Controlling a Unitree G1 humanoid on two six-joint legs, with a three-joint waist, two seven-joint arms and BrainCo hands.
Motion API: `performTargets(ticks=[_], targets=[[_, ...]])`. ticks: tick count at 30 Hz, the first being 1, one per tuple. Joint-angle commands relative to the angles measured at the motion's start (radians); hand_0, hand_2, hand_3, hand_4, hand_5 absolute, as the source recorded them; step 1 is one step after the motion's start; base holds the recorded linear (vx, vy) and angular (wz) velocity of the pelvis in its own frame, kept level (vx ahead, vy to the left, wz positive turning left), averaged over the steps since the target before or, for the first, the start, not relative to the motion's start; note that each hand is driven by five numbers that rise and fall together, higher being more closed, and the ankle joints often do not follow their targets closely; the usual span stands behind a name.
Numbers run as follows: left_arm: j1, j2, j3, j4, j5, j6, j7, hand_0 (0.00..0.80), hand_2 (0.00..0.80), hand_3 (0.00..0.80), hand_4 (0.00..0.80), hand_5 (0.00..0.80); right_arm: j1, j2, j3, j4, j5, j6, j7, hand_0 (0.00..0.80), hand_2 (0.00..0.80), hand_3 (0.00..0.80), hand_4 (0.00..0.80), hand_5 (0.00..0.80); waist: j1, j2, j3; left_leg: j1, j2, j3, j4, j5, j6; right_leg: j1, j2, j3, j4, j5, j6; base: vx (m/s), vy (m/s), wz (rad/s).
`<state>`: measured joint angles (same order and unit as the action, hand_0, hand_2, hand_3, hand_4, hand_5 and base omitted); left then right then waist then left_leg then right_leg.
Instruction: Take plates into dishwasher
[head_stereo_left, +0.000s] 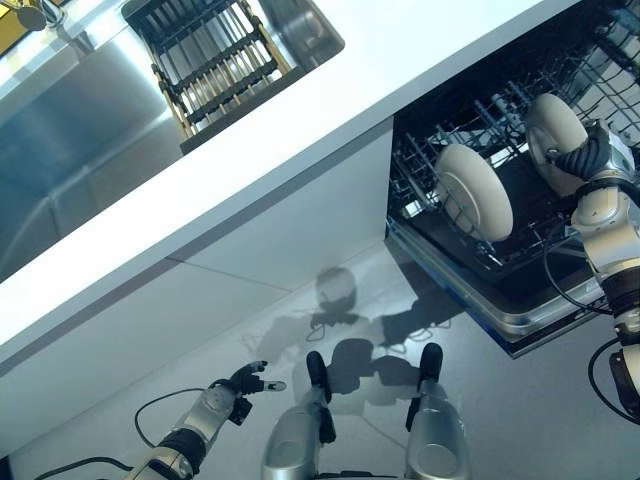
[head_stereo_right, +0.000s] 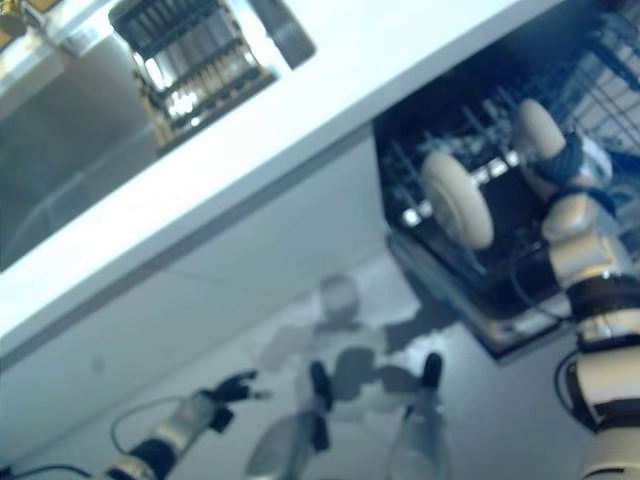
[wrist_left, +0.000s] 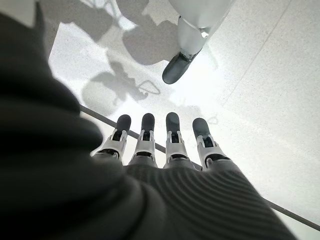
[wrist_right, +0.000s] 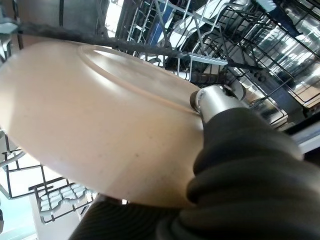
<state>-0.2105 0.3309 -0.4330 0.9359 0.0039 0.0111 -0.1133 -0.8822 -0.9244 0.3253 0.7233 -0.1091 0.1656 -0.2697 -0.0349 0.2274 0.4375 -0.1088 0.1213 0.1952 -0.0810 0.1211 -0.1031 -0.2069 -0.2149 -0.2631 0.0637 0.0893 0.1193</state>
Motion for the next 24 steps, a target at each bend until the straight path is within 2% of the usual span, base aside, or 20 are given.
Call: performTargets(ticks=[1, 15, 16, 22, 23, 24], targets=[[-0.012, 0.020, -0.056, -0.022, -0.048, -0.013, 0.003, 0.000, 0.000, 0.000, 0.000, 0.000, -0.107, -0.046, 0.038, 0.002, -0.011, -0.018, 0.002, 0.800, 0.800, 0.800, 0.800, 0.800, 0.037, -0.023, 0.019, -0.035, 0.037, -0.034, 0.029, 0.032, -0.026, -0.117, -0.030, -0.005, 0.314, -0.197, -0.069, -0.012, -0.039, 0.09], [-0.003, 0.045, -0.058, -0.053, -0.054, -0.001, 0.000, 0.000, 0.000, 0.000, 0.000, 0.000, -0.166, -0.052, 0.073, 0.001, -0.050, -0.015, 0.014, 0.800, 0.800, 0.800, 0.800, 0.800, 0.054, -0.022, 0.044, -0.099, 0.042, -0.051, 0.053, 0.051, -0.020, -0.187, -0.041, 0.011, 0.410, -0.226, -0.066, -0.002, -0.038, 0.06], [-0.002, 0.043, -0.059, -0.054, -0.055, -0.001, 0.000, 0.000, 0.000, 0.000, 0.000, 0.000, -0.168, -0.047, 0.077, 0.006, -0.046, -0.018, 0.013, 0.800, 0.800, 0.800, 0.800, 0.800, 0.052, -0.026, 0.044, -0.089, 0.034, -0.054, 0.050, 0.037, -0.026, -0.185, -0.050, 0.023, 0.427, -0.255, -0.054, 0.080, -0.019, 0.05], [-0.007, 0.044, -0.062, -0.050, -0.057, -0.006, -0.001, 0.000, 0.000, 0.000, 0.000, 0.000, -0.180, -0.018, 0.095, 0.011, -0.054, -0.017, 0.020, 0.800, 0.800, 0.800, 0.800, 0.800, 0.055, -0.020, 0.056, -0.105, 0.027, -0.055, 0.061, 0.036, -0.022, -0.204, -0.066, 0.033, 0.457, -0.262, -0.049, 0.001, -0.006, 0.05], [-0.010, 0.045, -0.061, -0.053, -0.059, -0.003, -0.002, 0.000, 0.000, 0.000, 0.000, 0.000, -0.181, -0.013, 0.095, 0.010, -0.047, -0.015, 0.018, 0.800, 0.800, 0.800, 0.800, 0.800, 0.059, -0.010, 0.060, -0.123, 0.034, -0.053, 0.067, 0.052, -0.014, -0.215, -0.062, 0.026, 0.448, -0.234, -0.059, 0.001, -0.006, -0.03], [-0.009, 0.044, -0.062, -0.052, -0.059, -0.003, -0.002, 0.000, 0.000, 0.000, 0.000, 0.000, -0.179, -0.008, 0.096, 0.011, -0.048, -0.015, 0.018, 0.800, 0.800, 0.800, 0.800, 0.800, 0.056, -0.015, 0.059, -0.110, 0.024, -0.057, 0.063, 0.037, -0.020, -0.208, -0.070, 0.037, 0.461, -0.262, -0.047, 0.002, -0.008, -0.04]])
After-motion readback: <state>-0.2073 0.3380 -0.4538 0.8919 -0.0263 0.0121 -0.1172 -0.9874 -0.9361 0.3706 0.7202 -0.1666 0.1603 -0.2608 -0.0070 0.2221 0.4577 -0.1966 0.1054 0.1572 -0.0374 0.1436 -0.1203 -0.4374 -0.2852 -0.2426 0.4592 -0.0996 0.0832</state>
